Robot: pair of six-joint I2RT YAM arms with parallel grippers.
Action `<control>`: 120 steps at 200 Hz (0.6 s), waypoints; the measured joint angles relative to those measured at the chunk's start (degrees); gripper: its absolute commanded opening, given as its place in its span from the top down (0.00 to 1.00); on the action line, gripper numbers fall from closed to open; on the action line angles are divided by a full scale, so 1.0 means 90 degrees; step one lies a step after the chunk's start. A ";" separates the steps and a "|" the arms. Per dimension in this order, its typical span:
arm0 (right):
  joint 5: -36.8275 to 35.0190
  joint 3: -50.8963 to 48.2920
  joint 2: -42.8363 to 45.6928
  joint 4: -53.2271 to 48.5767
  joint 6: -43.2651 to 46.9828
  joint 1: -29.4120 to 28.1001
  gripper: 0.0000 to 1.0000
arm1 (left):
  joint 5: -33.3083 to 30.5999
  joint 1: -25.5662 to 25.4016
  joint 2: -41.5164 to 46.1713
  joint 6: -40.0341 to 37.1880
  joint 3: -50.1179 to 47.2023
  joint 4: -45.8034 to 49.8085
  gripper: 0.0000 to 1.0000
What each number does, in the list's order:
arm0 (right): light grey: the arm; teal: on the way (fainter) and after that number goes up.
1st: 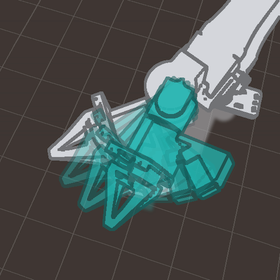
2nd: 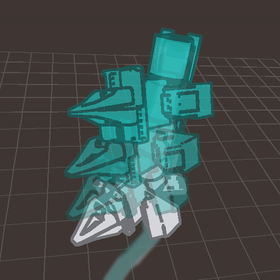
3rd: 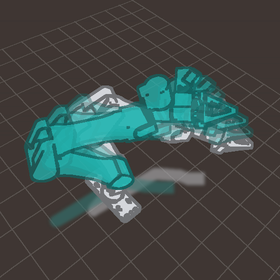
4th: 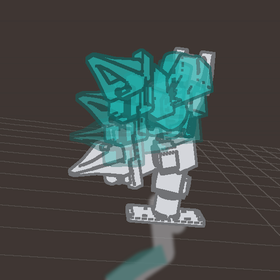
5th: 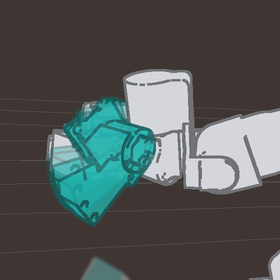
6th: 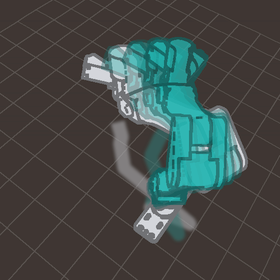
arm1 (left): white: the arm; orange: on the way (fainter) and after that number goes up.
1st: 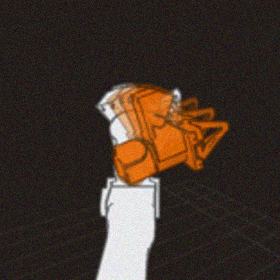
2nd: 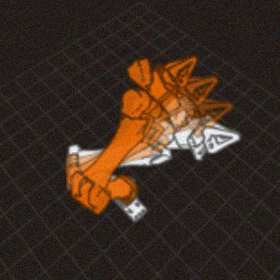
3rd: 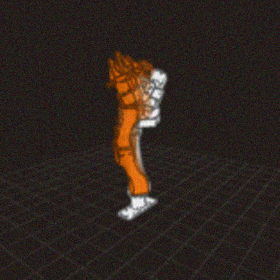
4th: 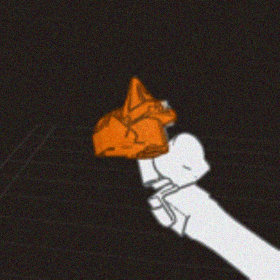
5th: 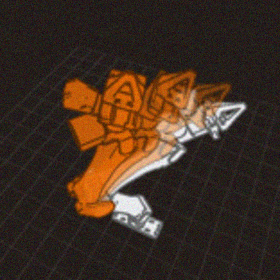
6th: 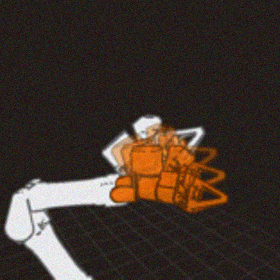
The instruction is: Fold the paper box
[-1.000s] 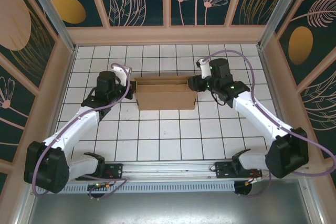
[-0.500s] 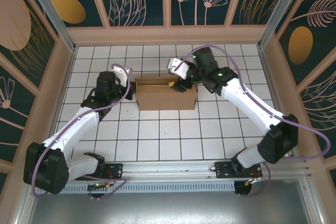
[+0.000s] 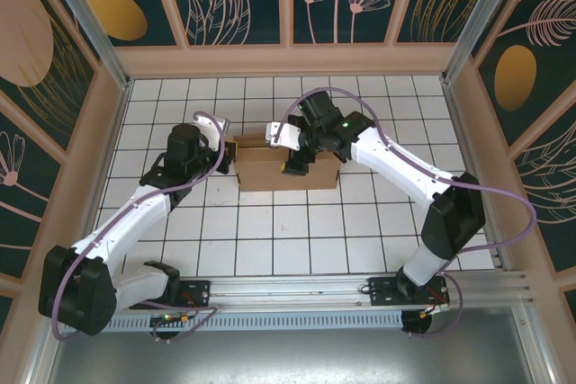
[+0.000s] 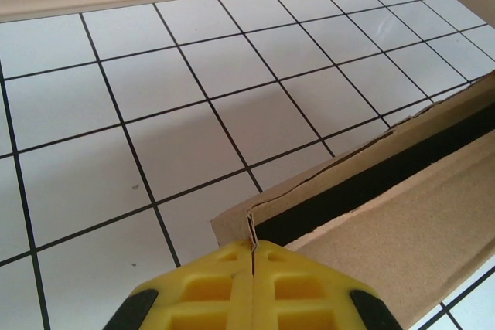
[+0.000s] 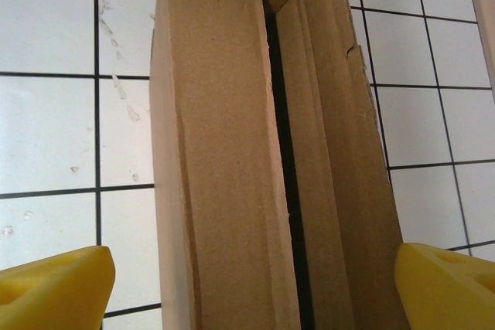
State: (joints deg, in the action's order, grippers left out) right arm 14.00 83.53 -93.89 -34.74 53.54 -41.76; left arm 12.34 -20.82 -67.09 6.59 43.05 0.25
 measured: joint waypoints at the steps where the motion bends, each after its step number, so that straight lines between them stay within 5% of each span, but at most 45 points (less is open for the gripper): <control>1: -0.0010 0.0000 0.0000 0.0000 0.0002 -0.0002 0.05 | 0.0002 0.0000 0.0000 -0.0002 -0.0002 0.0000 1.00; 120: -0.0840 0.0002 -0.0051 0.0345 0.0165 -0.0330 0.01 | -0.0036 0.0000 0.0070 -0.0049 -0.0075 -0.0007 1.00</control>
State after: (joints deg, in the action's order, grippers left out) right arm 6.44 83.55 -94.35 -31.64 55.02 -44.73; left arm 12.01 -20.82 -66.46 6.15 42.37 0.19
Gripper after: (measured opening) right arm 0.990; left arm 0.050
